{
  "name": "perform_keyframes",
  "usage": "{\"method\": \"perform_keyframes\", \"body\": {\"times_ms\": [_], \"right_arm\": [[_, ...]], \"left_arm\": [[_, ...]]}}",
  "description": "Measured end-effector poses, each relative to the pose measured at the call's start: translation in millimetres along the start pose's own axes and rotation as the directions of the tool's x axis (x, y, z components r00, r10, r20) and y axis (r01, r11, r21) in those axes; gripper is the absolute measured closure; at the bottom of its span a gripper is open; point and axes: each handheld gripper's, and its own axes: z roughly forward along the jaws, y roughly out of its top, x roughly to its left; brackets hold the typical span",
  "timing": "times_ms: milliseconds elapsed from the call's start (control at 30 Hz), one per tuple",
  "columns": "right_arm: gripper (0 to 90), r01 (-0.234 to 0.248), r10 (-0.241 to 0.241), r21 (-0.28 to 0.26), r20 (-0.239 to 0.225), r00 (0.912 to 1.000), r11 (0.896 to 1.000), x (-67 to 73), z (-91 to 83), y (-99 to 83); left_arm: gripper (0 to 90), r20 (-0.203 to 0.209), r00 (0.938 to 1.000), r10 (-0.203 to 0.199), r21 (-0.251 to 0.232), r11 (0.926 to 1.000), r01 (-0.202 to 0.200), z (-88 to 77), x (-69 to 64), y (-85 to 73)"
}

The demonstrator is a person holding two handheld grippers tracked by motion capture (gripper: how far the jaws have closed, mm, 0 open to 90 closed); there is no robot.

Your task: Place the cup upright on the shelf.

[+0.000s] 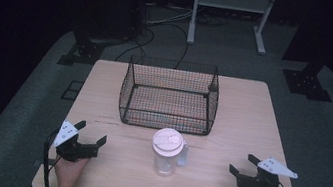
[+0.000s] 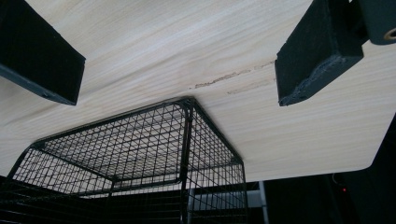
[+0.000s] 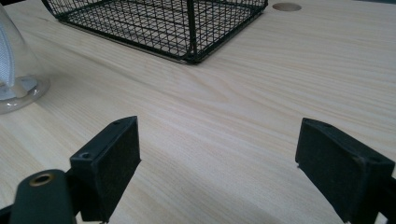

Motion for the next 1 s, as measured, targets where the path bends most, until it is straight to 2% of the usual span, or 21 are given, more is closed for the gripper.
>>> {"method": "perform_keyframes", "body": {"times_ms": [267, 433, 567, 700, 767, 800, 900, 933, 1000], "right_arm": [[12.9, 0.000, 0.000, -0.003, -0.003, 1.0000, 1.000, -0.2, -0.2, 0.0], [12.9, 0.003, -0.003, -0.002, 0.000, 1.0000, 1.000, 0.1, -0.1, 0.0], [12.9, 0.002, -0.002, 0.002, 0.004, 1.0000, 1.000, 0.2, 0.3, 0.1], [12.9, 0.005, -0.005, 0.003, 0.005, 1.0000, 1.000, 0.6, 0.5, 0.1], [12.9, 0.004, -0.004, 0.004, 0.005, 1.0000, 1.000, 0.8, 0.4, 0.1], [12.9, 0.004, -0.004, 0.004, 0.005, 1.0000, 1.000, 0.8, 0.4, 0.1], [12.9, 0.007, -0.008, 0.006, 0.005, 1.0000, 1.000, 0.8, 0.6, 0.1], [12.9, 0.007, -0.008, 0.006, 0.005, 1.0000, 1.000, 0.8, 0.6, 0.1], [12.9, 0.010, -0.010, 0.007, 0.004, 0.9999, 1.000, 0.8, 0.7, 0.2]], "left_arm": [[0.7, 0.011, 0.9999, 0.001, 0.001, 1.0000, -0.001, 1.3, -1.8, 0.4], [0.7, 0.046, 0.9989, 0.008, -0.024, 0.9997, -0.007, -0.1, -7.0, 3.5], [0.7, 0.070, 0.9970, 0.033, -0.036, 0.9989, -0.031, -0.9, -13.9, 6.6], [0.7, 0.094, 0.9936, 0.063, -0.039, 0.9975, -0.060, 0.8, -23.0, 9.9], [0.7, 0.107, 0.9898, 0.094, -0.035, 0.9952, -0.091, 2.8, -30.4, 12.3], [0.7, 0.107, 0.9898, 0.094, -0.035, 0.9952, -0.091, 2.8, -30.4, 12.3], [0.7, 0.121, 0.9841, 0.130, -0.033, 0.9913, -0.127, 5.5, -38.4, 16.4], [0.7, 0.121, 0.9841, 0.130, -0.033, 0.9913, -0.127, 5.5, -38.4, 16.4], [0.7, 0.141, 0.9803, 0.139, -0.030, 0.9903, -0.136, 6.7, -41.1, 19.4]]}}
